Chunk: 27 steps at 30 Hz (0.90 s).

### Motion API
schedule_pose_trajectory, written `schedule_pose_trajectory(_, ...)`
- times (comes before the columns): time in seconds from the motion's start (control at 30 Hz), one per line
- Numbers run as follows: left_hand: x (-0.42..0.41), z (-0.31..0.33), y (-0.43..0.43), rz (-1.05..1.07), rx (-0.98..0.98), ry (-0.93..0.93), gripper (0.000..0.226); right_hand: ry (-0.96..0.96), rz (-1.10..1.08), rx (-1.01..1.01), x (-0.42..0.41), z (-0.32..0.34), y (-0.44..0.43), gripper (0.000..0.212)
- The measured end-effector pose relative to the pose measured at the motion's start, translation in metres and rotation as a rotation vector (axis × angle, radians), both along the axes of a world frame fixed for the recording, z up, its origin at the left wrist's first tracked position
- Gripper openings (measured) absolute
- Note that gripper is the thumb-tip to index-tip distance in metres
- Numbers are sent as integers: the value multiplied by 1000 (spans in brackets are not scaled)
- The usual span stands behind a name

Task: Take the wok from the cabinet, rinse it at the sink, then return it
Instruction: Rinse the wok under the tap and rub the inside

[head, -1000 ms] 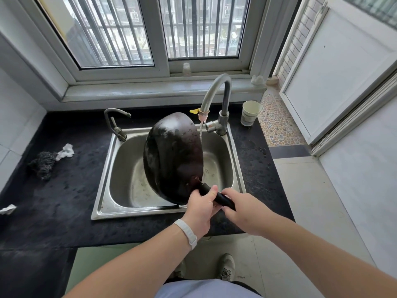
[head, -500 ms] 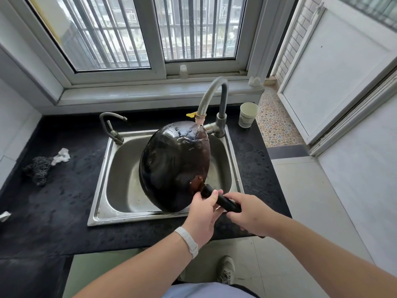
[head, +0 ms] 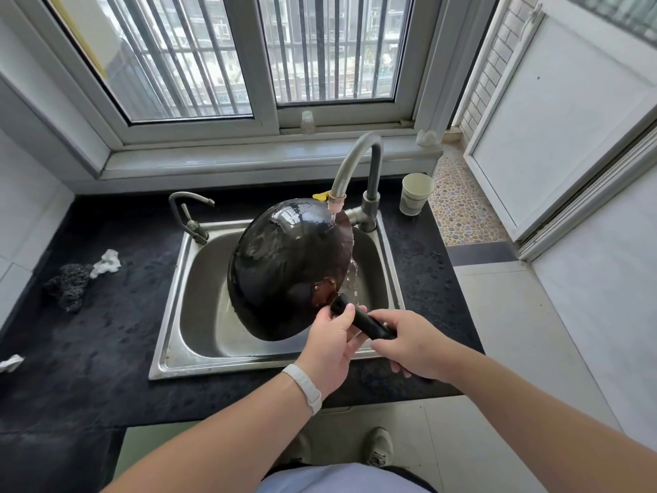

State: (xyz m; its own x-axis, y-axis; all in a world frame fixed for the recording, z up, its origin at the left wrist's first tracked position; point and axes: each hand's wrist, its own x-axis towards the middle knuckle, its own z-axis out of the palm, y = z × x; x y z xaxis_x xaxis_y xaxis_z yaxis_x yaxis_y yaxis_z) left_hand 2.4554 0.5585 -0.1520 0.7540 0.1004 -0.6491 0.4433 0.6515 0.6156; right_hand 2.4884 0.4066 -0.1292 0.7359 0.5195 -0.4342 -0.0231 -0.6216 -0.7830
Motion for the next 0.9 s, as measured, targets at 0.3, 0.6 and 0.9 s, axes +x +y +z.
schedule_pose_trajectory(0.3,14,4,10,33,-27,-30,24,54,-9,52,21,1,10,41)
schedule_pose_trajectory(0.6,39,0,14,44,-50,-20,23,50,-22,85,42,4,12,32)
schedule_pose_trajectory(0.9,60,3,9,35,-56,-4,22,50,-27,96,64,-2,4,31)
